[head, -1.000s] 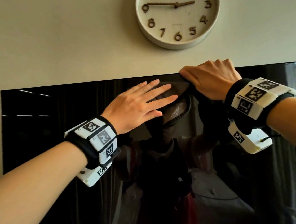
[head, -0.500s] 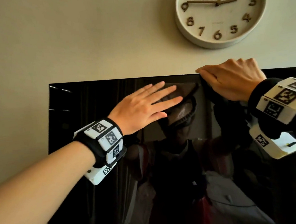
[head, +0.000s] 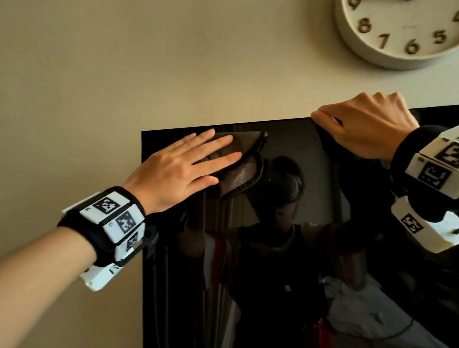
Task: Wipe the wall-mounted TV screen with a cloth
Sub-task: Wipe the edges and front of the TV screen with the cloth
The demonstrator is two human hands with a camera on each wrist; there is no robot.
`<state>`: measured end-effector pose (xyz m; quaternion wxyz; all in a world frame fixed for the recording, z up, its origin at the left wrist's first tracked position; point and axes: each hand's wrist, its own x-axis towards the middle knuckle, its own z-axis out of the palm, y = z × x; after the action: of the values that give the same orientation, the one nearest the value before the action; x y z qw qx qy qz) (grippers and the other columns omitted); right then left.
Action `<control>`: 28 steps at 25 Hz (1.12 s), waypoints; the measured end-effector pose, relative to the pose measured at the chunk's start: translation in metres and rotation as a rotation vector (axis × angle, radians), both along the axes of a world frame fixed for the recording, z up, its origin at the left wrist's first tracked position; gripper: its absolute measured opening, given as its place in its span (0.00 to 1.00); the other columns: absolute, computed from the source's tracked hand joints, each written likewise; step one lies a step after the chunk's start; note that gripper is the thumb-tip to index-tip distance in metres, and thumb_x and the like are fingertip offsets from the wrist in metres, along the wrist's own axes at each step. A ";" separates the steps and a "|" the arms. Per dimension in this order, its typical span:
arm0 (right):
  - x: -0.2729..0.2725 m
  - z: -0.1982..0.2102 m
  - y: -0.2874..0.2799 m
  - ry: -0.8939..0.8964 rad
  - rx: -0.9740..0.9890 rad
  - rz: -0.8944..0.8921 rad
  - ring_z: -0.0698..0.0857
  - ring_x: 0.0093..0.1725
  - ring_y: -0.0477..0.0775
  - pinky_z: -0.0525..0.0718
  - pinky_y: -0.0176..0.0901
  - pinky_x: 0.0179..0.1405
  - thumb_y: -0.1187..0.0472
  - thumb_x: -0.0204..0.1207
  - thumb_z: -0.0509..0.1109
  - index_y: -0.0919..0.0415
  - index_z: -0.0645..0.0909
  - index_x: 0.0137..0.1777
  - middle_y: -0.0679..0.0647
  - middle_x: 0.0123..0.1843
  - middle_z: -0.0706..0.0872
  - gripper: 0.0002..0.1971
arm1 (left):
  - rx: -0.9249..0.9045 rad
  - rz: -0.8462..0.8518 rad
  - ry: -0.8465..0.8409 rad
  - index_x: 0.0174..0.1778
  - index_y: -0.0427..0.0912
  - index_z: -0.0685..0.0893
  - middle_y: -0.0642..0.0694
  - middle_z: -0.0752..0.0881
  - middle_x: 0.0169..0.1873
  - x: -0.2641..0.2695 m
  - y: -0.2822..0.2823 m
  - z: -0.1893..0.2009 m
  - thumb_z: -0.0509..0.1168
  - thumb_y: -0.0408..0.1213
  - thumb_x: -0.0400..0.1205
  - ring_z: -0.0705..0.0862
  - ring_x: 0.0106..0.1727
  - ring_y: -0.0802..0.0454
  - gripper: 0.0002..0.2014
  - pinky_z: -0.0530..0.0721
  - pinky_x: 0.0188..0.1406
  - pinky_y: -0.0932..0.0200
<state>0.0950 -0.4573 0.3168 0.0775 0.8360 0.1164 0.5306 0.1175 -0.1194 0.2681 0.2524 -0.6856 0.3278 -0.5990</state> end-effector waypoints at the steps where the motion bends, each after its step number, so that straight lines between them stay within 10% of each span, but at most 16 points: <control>1: -0.002 0.000 0.001 -0.001 0.016 -0.002 0.71 0.28 0.55 0.67 0.47 0.37 0.40 0.86 0.45 0.53 0.74 0.36 0.51 0.29 0.74 0.26 | -0.008 -0.016 0.002 0.84 0.53 0.67 0.45 0.69 0.84 0.001 -0.011 -0.001 0.52 0.49 0.91 0.68 0.84 0.42 0.23 0.69 0.82 0.44; 17: -0.003 -0.006 0.049 -0.027 0.149 -0.007 0.72 0.26 0.56 0.71 0.49 0.39 0.44 0.88 0.47 0.61 0.79 0.36 0.56 0.30 0.77 0.29 | 0.032 -0.024 0.071 0.85 0.54 0.66 0.47 0.68 0.85 0.001 -0.012 -0.018 0.53 0.51 0.90 0.66 0.85 0.45 0.25 0.66 0.84 0.48; 23: -0.003 -0.052 0.088 -0.502 -0.098 0.580 0.82 0.50 0.65 0.81 0.57 0.48 0.60 0.86 0.60 0.64 0.85 0.55 0.61 0.53 0.85 0.12 | -0.292 -0.191 0.366 0.88 0.52 0.53 0.52 0.63 0.86 -0.007 -0.009 -0.022 0.59 0.54 0.86 0.55 0.87 0.59 0.36 0.42 0.83 0.73; 28: 0.014 -0.080 0.119 -0.295 -0.279 0.773 0.81 0.58 0.65 0.82 0.54 0.58 0.68 0.83 0.62 0.72 0.80 0.59 0.66 0.61 0.82 0.10 | -0.333 -0.301 0.495 0.89 0.47 0.49 0.56 0.61 0.87 -0.017 -0.009 -0.020 0.70 0.52 0.81 0.54 0.82 0.73 0.47 0.47 0.84 0.73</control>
<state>0.1088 -0.3382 0.2373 0.0011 0.6278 0.4790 0.6136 0.1006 -0.1279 0.2482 -0.0416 -0.7858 0.3746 -0.4903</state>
